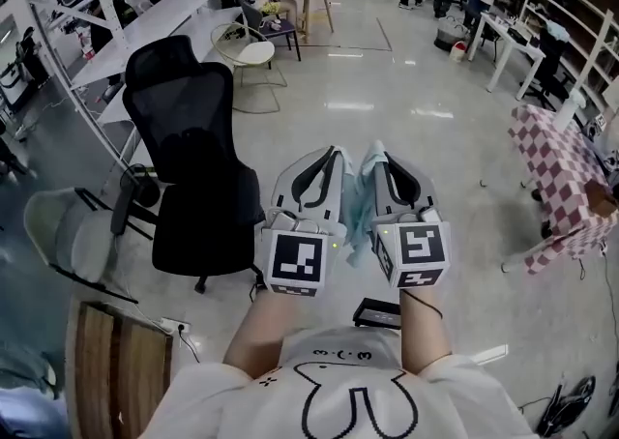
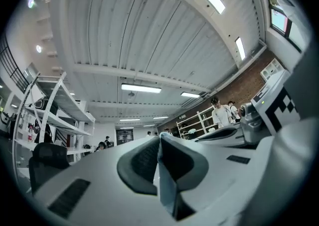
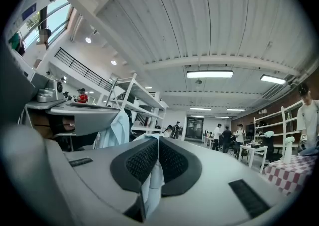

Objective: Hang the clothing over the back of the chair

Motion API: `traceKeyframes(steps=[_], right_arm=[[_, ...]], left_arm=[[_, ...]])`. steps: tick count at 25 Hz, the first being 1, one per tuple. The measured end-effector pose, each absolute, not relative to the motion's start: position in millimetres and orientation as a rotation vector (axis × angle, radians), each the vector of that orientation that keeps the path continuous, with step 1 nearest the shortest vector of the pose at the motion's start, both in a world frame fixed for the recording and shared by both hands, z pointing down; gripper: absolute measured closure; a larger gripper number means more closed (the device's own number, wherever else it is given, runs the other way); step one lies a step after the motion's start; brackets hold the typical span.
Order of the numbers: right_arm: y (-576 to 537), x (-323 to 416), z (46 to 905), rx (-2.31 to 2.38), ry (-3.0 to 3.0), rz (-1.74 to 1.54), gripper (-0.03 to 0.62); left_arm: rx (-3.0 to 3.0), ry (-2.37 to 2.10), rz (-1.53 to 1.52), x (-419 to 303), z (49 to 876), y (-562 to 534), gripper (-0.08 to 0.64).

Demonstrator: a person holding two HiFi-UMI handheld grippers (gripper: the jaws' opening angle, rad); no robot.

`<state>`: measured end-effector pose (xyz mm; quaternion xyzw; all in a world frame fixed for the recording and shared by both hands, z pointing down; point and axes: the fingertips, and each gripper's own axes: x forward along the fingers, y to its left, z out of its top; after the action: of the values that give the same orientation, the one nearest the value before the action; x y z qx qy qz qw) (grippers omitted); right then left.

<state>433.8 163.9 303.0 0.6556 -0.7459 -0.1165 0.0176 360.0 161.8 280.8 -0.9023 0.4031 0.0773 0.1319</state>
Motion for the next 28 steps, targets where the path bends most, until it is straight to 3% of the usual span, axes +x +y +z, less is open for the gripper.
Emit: traceKeyframes(steps=[16,28], right_arm=[[103,385,294,1.928,-2.269,-0.437,0.563],[14,380,292,1.802,-2.32,-0.503,0.563]], left_arm=[[-2.683,1.121,0.245,310,281,89,0.534],[-2.666,1.154,0.191,313,278,-2,0.534]])
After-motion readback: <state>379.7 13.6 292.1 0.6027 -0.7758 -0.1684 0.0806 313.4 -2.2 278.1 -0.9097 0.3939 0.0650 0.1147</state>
